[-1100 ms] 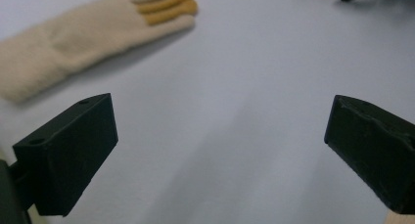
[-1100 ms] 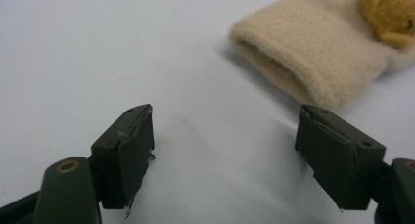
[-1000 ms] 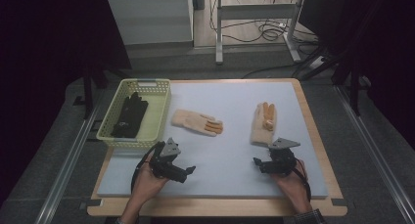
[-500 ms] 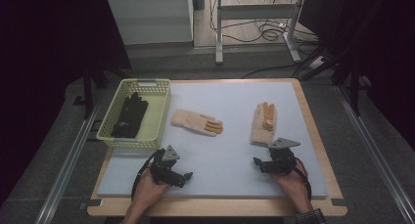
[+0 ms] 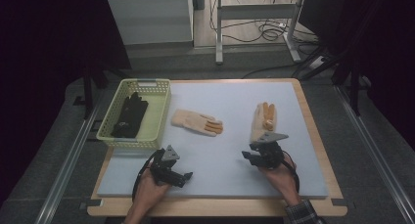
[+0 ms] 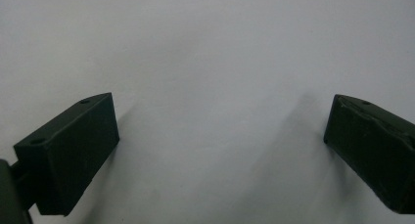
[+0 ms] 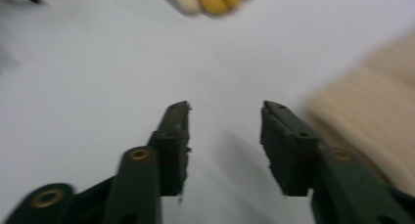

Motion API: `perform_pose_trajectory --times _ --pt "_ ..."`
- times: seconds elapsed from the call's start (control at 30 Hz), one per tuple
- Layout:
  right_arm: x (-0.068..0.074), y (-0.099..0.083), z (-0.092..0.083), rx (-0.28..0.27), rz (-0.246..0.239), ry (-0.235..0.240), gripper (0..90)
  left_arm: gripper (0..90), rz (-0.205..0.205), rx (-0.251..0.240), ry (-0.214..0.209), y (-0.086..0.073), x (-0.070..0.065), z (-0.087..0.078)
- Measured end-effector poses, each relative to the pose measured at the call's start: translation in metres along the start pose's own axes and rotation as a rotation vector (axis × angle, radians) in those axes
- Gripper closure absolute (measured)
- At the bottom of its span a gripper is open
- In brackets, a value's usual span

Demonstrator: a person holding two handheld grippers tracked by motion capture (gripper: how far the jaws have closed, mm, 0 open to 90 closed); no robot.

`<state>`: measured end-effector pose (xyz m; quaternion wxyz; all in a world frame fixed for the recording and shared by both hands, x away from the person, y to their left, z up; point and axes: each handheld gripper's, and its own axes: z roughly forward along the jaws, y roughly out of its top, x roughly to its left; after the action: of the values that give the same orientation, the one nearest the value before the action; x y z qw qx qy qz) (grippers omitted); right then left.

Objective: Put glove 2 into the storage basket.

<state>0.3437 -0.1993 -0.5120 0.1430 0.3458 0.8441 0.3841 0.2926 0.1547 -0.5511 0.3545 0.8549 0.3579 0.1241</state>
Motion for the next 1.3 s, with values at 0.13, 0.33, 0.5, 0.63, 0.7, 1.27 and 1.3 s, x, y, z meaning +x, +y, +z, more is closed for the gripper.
perform_pose_trajectory --times 0.13,0.33,0.5,0.63,0.7,1.27,1.3 --pt "0.009 0.028 0.022 0.001 -0.041 0.052 69.8 0.0 0.000 0.000 0.000 0.000 0.000 0.000" --pt "0.023 0.074 0.063 -0.008 -0.060 0.141 78.0 0.0 0.002 0.001 0.001 0.000 0.000 0.000" --pt "0.037 0.101 0.097 0.000 -0.079 0.164 75.0 0.0 0.001 0.000 0.001 0.000 0.000 0.000" --pt "0.042 0.115 0.123 0.007 -0.057 0.186 65.9 0.0 0.000 -0.001 0.000 0.000 0.000 0.000" --pt "0.045 0.120 0.138 0.010 -0.062 0.154 59.6 0.0 0.001 0.000 0.001 0.000 0.000 0.000" --pt "0.045 0.118 0.118 0.062 -0.208 0.042 87.0 0.0 0.001 -0.001 0.000 0.000 0.000 0.000" --pt "0.042 0.115 0.110 0.064 -0.218 0.031 86.3 0.0 0.000 0.000 0.001 0.000 0.000 0.000"
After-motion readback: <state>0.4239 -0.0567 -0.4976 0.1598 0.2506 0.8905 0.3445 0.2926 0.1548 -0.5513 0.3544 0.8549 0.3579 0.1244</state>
